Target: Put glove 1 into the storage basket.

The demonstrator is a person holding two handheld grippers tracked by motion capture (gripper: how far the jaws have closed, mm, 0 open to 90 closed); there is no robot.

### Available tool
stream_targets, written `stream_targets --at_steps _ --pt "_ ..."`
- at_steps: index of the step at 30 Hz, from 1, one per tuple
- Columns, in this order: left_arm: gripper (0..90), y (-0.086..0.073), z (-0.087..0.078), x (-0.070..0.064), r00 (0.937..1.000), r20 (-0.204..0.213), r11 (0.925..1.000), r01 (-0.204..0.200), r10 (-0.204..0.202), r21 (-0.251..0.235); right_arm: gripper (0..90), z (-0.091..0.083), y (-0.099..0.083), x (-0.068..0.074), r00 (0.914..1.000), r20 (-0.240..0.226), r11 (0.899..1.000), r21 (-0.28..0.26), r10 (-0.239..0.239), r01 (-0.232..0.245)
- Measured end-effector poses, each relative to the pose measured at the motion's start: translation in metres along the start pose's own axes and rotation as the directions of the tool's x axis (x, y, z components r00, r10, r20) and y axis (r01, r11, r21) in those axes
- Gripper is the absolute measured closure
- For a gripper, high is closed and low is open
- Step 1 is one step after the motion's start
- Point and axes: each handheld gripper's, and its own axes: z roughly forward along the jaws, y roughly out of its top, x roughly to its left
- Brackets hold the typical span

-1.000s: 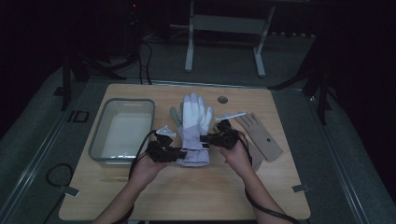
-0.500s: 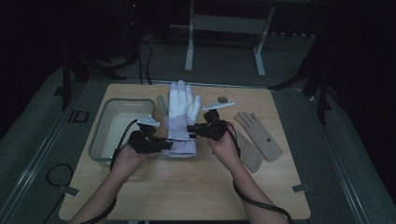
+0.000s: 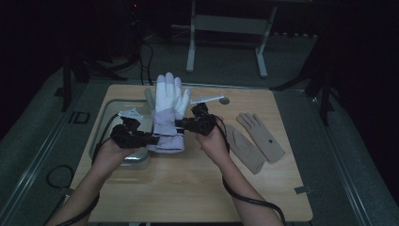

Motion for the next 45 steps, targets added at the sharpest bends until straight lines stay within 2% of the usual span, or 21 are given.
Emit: stream_targets --at_steps 4,7,11,13,14,15,16,18,19,20,21,22,24,28,31,34,37,40,41,42,45 --pt "75.4 -0.009 -0.017 0.014 0.9998 -0.007 0.9998 0.016 -0.016 0.015 80.4 0.018 0.008 0.013 0.9998 -0.021 1.0 0.005 -0.002 0.003" --pt "75.4 -0.014 -0.023 0.019 0.9998 -0.012 0.9996 0.014 -0.014 0.026 80.4 0.026 0.009 0.018 0.9995 -0.031 1.0 0.006 -0.004 0.004" --pt "75.3 -0.028 -0.039 0.035 0.9997 -0.01 0.9991 0.023 -0.023 0.035 80.5 0.048 0.014 0.033 0.9986 -0.052 1.0 0.016 -0.012 0.013" --pt "75.3 -0.031 -0.042 0.038 0.9995 -0.013 0.9991 0.028 -0.027 0.032 80.5 0.052 0.015 0.037 0.9985 -0.053 1.0 0.019 -0.014 0.016" --pt "75.3 -0.036 -0.047 0.046 0.9994 -0.014 0.9988 0.031 -0.031 0.039 80.5 0.062 0.018 0.042 0.9982 -0.058 1.0 0.022 -0.017 0.018" --pt "75.4 -0.036 -0.047 0.046 0.9994 -0.014 0.9988 0.031 -0.031 0.039 80.5 0.067 0.019 0.044 0.9981 -0.059 0.999 0.026 -0.018 0.02" --pt "75.4 -0.038 -0.049 0.05 0.9993 -0.014 0.9985 0.036 -0.035 0.04 80.5 0.067 0.019 0.044 0.9981 -0.059 0.999 0.026 -0.018 0.02" --pt "75.4 -0.045 -0.054 0.062 0.9988 -0.014 0.9972 0.047 -0.046 0.058 80.5 0.083 0.022 0.05 0.998 -0.062 0.999 0.04 -0.011 0.014" --pt "75.3 -0.045 -0.054 0.062 0.9988 -0.014 0.9972 0.047 -0.046 0.058 80.5 0.083 0.022 0.05 0.998 -0.062 0.999 0.04 -0.011 0.014" --pt "75.3 -0.05 -0.055 0.069 0.998 -0.02 0.9962 0.06 -0.059 0.063 80.5 0.093 0.023 0.052 0.9978 -0.066 0.998 0.055 -0.001 0.004" --pt "75.3 -0.05 -0.055 0.069 0.998 -0.02 0.9962 0.06 -0.059 0.063 80.5 0.098 0.023 0.053 0.9979 -0.065 0.998 0.059 0.002 0.002" --pt "75.3 -0.056 -0.055 0.077 0.9975 -0.021 0.9951 0.069 -0.068 0.071 80.5 0.104 0.023 0.055 0.998 -0.063 0.998 0.066 -0.003 0.007" --pt "75.3 -0.059 -0.054 0.08 0.9972 -0.018 0.9946 0.073 -0.072 0.073 80.5 0.109 0.023 0.056 0.9983 -0.059 0.997 0.071 0.0 0.005" --pt "75.3 -0.073 -0.045 0.093 0.9946 -0.016 0.9898 0.104 -0.103 0.097 80.5 0.131 0.017 0.055 0.9985 -0.049 0.993 0.113 0.024 -0.018" --pt "75.2 -0.081 -0.039 0.098 0.992 -0.015 0.9857 0.126 -0.125 0.111 80.5 0.143 0.015 0.055 0.9993 -0.035 0.987 0.16 0.014 -0.009" --pt "75.1 -0.086 -0.035 0.1 0.9904 -0.021 0.9825 0.138 -0.137 0.125 80.4 0.151 0.012 0.054 0.9994 -0.028 0.983 0.182 0.019 -0.014" --pt "74.8 -0.09 -0.025 0.102 0.9899 -0.034 0.9786 0.141 -0.137 0.15 80.3 0.162 0.006 0.052 0.9997 -0.006 0.973 0.228 0.023 -0.021" --pt "74.5 -0.091 -0.019 0.103 0.9883 -0.034 0.9751 0.152 -0.149 0.161 80.0 0.166 0.005 0.051 0.9997 0.016 0.965 0.26 0.016 -0.02" --pt "74.3 -0.091 -0.019 0.103 0.9883 -0.034 0.9751 0.152 -0.149 0.161 80.0 0.166 0.005 0.051 0.9997 0.016 0.965 0.26 0.016 -0.02" --pt "74.1 -0.092 -0.018 0.102 0.9866 -0.042 0.9741 0.162 -0.157 0.157 79.7 0.168 0.005 0.05 0.9996 0.023 0.958 0.285 0.015 -0.02" --pt "69.6 -0.091 -0.018 0.098 0.9845 -0.077 0.973 0.168 -0.157 0.158 78.4 0.171 0.007 0.049 0.9997 0.02 0.951 0.307 0.016 -0.022"
